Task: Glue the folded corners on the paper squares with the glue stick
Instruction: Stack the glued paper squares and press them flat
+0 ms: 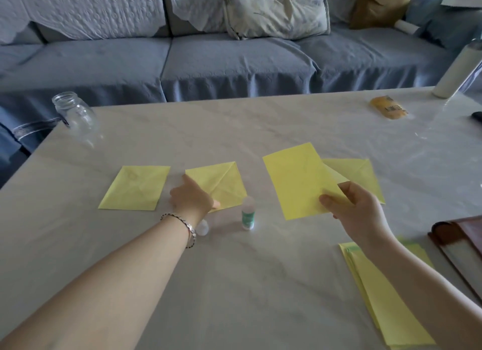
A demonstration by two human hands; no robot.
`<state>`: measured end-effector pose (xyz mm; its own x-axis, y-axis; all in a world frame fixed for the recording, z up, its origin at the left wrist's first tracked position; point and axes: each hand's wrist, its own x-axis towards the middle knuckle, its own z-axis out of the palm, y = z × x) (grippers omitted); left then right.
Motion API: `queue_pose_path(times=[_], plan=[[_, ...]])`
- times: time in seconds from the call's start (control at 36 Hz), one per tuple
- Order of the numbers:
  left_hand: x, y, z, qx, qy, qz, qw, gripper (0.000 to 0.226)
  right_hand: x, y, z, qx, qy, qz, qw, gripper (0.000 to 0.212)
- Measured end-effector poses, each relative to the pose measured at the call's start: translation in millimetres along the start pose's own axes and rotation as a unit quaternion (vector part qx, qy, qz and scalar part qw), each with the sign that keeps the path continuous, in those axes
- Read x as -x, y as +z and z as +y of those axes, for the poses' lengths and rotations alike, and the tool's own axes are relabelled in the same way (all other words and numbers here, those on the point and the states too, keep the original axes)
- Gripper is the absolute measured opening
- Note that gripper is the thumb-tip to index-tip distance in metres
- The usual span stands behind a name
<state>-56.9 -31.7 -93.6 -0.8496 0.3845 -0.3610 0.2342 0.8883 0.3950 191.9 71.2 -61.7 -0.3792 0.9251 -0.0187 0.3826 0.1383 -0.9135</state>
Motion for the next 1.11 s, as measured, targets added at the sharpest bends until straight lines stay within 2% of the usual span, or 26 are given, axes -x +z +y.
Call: queue_pose_path(times=[0.11,0.19,0.28,0.31,0.39,0.44,0.53,0.58,0.67,0.83,1.0,1.11], plan=[[0,-3,-8,0.068,0.032,-0.007,0.997,0.076,0,-1,1,-0.002,0.014,0.006,1.000,0.011],[-3,1,-10,0.201,0.044,-0.002,0.979,0.054,1,-1,1,-0.004,0.021,0.009,1.000,0.010],[-2,-4,-7,0.249,0.049,0.047,0.966,0.013,2,-1,-1,-0.008,0.025,0.011,1.000,0.010],[-2,-7,-6,0.252,0.055,0.069,0.964,0.006,3,-1,-1,-0.009,0.024,0.013,1.000,0.010],[3,-19,1,0.288,0.084,0.148,0.943,0.003,5,-3,-6,-0.024,0.020,0.026,0.999,0.008],[15,-28,8,0.344,0.103,0.166,0.918,0.007,7,-5,-10,-0.054,0.015,0.044,0.997,0.011],[50,-42,16,0.430,0.152,0.142,0.879,0.008,11,-10,-22,-0.145,0.019,0.068,0.987,0.014],[79,-48,17,0.460,0.184,0.117,0.861,0.012,15,-14,-29,-0.220,0.029,0.076,0.972,0.012],[115,-44,13,0.492,0.195,0.077,0.845,0.007,25,-19,-39,-0.308,0.031,0.081,0.947,0.014],[157,3,-13,0.501,0.147,-0.007,0.853,0.014,57,-25,-36,-0.322,0.038,0.037,0.945,0.014],[181,49,-39,0.447,0.063,-0.081,0.889,0.009,96,-17,-3,-0.268,0.135,0.014,0.954,0.016],[178,70,-49,0.398,0.044,-0.087,0.912,0.015,117,-9,19,-0.236,0.189,0.021,0.953,0.020]])
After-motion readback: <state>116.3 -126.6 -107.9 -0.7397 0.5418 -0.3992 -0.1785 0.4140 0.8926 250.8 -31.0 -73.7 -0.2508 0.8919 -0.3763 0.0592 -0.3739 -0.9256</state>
